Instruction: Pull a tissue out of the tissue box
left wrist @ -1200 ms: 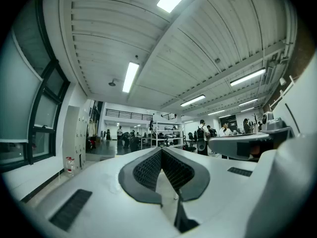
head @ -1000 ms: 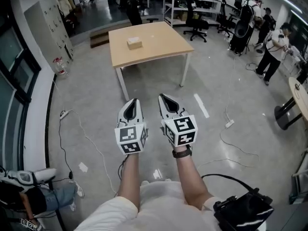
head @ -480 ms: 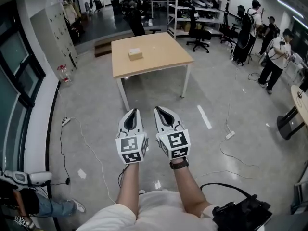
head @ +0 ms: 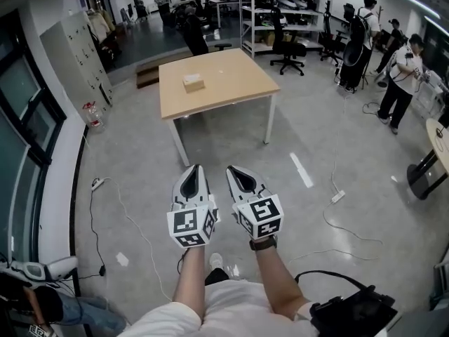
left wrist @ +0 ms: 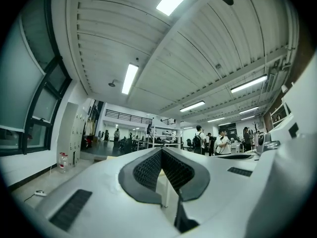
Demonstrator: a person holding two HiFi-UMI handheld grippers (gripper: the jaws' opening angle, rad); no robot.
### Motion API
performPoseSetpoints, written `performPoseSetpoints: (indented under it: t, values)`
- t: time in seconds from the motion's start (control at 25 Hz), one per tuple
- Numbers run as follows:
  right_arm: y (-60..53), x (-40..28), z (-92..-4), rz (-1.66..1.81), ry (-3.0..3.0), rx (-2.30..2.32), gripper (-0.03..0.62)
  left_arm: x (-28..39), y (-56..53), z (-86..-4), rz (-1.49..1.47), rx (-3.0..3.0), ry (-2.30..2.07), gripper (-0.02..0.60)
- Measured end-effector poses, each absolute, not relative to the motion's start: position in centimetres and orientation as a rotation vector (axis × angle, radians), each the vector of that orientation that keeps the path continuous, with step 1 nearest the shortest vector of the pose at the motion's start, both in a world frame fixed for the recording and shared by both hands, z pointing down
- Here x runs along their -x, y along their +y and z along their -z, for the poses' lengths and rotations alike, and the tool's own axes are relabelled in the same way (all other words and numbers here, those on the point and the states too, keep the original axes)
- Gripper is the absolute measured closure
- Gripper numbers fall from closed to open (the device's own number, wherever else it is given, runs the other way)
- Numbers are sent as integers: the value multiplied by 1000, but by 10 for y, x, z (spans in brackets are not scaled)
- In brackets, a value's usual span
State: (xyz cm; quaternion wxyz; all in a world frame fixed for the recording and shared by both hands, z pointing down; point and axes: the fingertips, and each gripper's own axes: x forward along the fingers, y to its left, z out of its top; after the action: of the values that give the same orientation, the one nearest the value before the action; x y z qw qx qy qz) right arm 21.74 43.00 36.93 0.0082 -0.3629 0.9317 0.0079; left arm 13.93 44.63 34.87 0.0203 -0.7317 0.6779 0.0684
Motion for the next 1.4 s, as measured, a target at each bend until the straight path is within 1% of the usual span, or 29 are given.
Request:
performPoseSetpoints:
  t: [0.24, 0.56, 1.04, 1.24, 1.4]
  values:
    - [391, -212, -365, -58, 2874, 1181, 591, -131, 403, -356, -147, 2307, 2093, 580]
    - [336, -179, -339, -165, 2787, 1235, 591, -87, 340, -343, -193, 2313, 2075, 580]
    - [279, -97, -331, -164, 2792, 1186, 591, -15, 279, -332, -240, 2321, 2044, 580]
    - [259, -62, -345, -138, 2801, 1170, 591, 26, 261, -345, -270, 2320, 2080, 580]
    - [243, -48, -363, -107, 2847, 1159, 591, 32, 240, -365, -244, 2359, 2096, 580]
